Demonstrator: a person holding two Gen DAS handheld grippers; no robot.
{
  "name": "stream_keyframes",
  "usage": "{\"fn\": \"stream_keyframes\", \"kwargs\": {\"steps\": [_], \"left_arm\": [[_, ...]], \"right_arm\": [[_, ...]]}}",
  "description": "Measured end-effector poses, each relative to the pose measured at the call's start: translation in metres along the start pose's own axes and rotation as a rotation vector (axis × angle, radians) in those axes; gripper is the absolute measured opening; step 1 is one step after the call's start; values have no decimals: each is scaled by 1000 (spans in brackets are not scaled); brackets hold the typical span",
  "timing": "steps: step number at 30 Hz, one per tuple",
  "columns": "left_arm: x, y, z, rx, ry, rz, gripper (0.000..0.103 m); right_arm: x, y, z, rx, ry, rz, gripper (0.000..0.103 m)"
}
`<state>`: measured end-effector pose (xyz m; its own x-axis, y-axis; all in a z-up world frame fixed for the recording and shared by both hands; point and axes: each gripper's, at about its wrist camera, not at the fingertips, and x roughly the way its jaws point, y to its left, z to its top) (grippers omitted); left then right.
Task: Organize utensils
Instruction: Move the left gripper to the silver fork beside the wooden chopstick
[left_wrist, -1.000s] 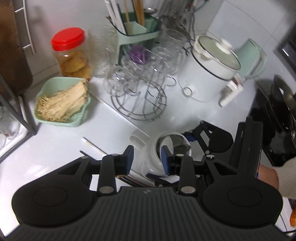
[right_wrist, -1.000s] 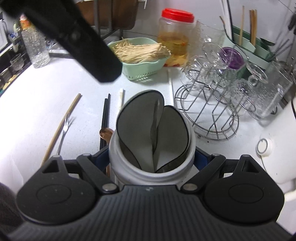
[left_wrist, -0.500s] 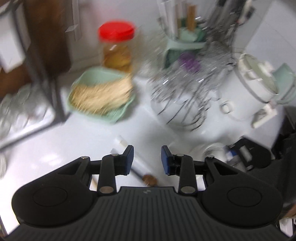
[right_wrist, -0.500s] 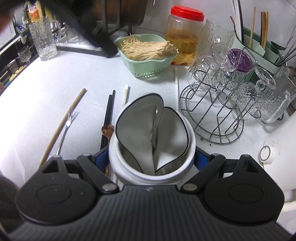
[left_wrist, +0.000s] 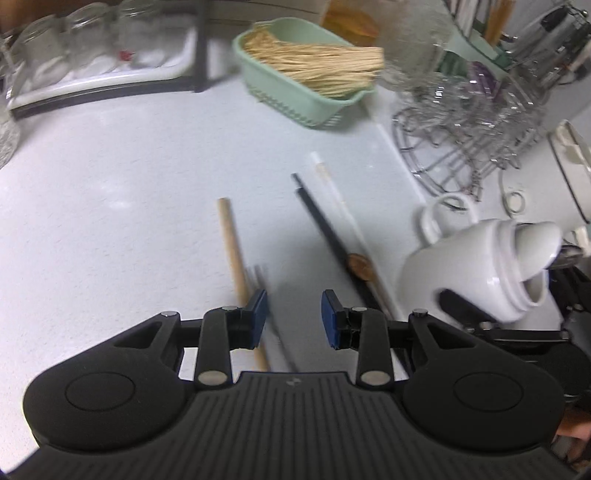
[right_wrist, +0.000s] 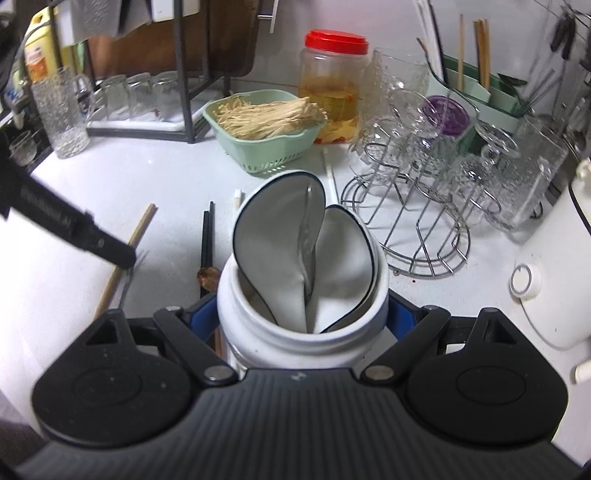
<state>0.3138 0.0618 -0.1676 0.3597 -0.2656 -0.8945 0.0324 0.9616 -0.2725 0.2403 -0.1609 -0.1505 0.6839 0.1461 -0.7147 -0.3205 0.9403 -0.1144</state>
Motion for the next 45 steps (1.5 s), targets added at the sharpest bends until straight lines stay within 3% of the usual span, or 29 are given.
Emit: {"fn": "stream_keyframes", "kwargs": {"steps": [7, 9, 17, 24, 31, 35, 37, 45], "left_arm": [[7, 3, -3, -11, -50, 37, 37], [10, 2, -2, 4, -70, 100, 37], [27, -8, 8, 62, -28, 153, 39], [37, -26, 12, 165, 16, 270, 38], [42, -28, 14, 146, 53, 286, 36], [44, -33, 15, 177, 72, 295, 10], [43, -31, 16, 162, 90, 259, 8], [25, -39, 16, 185, 28, 212, 7]], "right_arm": [[-2, 3, -4, 32, -15, -32, 92], [-1, 4, -4, 36, -15, -37, 92], [1, 7, -2, 49, -18, -55, 92], [1, 9, -1, 62, -22, -64, 92], [1, 10, -2, 69, -23, -69, 92], [1, 10, -2, 68, -26, -69, 92], [1, 10, -3, 66, -27, -68, 92], [1, 9, -2, 46, -26, -53, 92]]}}
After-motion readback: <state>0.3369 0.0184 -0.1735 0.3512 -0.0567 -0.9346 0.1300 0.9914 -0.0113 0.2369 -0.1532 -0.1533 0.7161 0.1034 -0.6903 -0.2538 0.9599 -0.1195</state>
